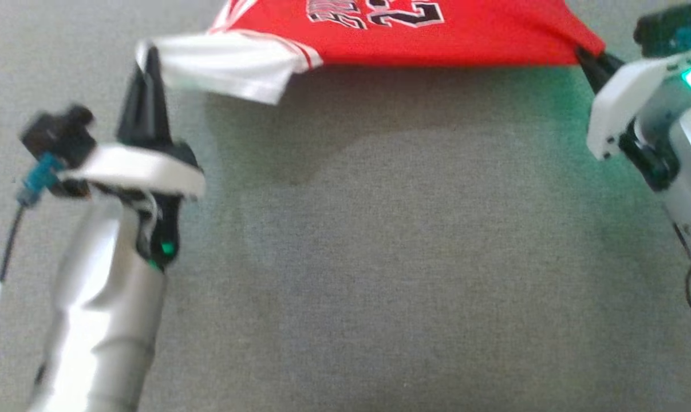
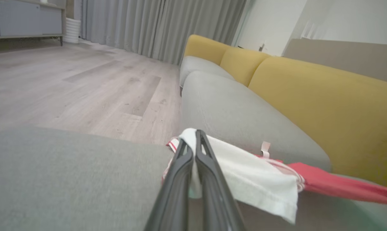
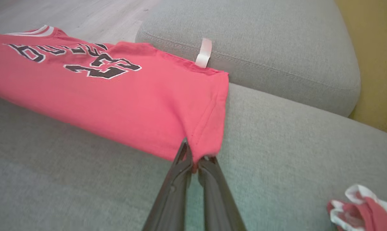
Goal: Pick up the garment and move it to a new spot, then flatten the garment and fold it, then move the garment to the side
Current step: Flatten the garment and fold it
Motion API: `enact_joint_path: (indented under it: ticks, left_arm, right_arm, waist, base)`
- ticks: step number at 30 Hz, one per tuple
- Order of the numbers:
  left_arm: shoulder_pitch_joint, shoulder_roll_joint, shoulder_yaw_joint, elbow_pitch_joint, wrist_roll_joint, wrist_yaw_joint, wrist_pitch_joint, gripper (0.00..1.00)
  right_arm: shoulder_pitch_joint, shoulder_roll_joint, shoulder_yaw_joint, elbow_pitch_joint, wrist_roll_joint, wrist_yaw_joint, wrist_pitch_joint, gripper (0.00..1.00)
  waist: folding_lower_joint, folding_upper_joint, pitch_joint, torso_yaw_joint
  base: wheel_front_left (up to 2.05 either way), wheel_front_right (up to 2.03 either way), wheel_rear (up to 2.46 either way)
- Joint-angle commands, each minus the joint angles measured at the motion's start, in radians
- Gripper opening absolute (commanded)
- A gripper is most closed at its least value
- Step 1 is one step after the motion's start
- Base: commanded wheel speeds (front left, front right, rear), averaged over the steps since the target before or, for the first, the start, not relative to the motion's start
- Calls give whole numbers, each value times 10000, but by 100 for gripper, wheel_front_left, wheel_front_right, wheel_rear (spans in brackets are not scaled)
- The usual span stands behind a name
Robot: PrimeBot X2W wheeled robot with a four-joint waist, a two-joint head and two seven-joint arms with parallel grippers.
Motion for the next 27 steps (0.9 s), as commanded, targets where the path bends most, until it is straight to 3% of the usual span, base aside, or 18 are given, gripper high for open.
enact_joint_path:
  ticks: [1, 6, 12, 27]
  left_arm:
    - [48, 465, 199, -562, -27, -8, 81, 0]
    - [1573, 625, -126, -1593, -83, 15, 534, 0]
    - [3151, 793, -166, -2939, -272, 353, 1012, 0]
    - [5517, 1232, -244, -5164, -440, 990, 1844, 0]
  right_arm:
    - [136, -350, 181, -432, 329, -7, 114, 0]
    - [923, -1161, 988, -1188, 1379, -7, 561, 0]
    - [1841, -1866, 1880, -2192, 2350, -7, 909, 0]
    - [3220, -2611, 2848, -3713, 3754, -7, 1492, 0]
  waist:
    - [3, 0, -231, 38]
    - [3, 0, -670, 17]
    - [3, 0, -1363, -154]
    - [3, 0, -2728, -385]
  base:
    - [0, 0, 0]
    - [0, 0, 0]
    - [0, 0, 0]
    - [0, 0, 0]
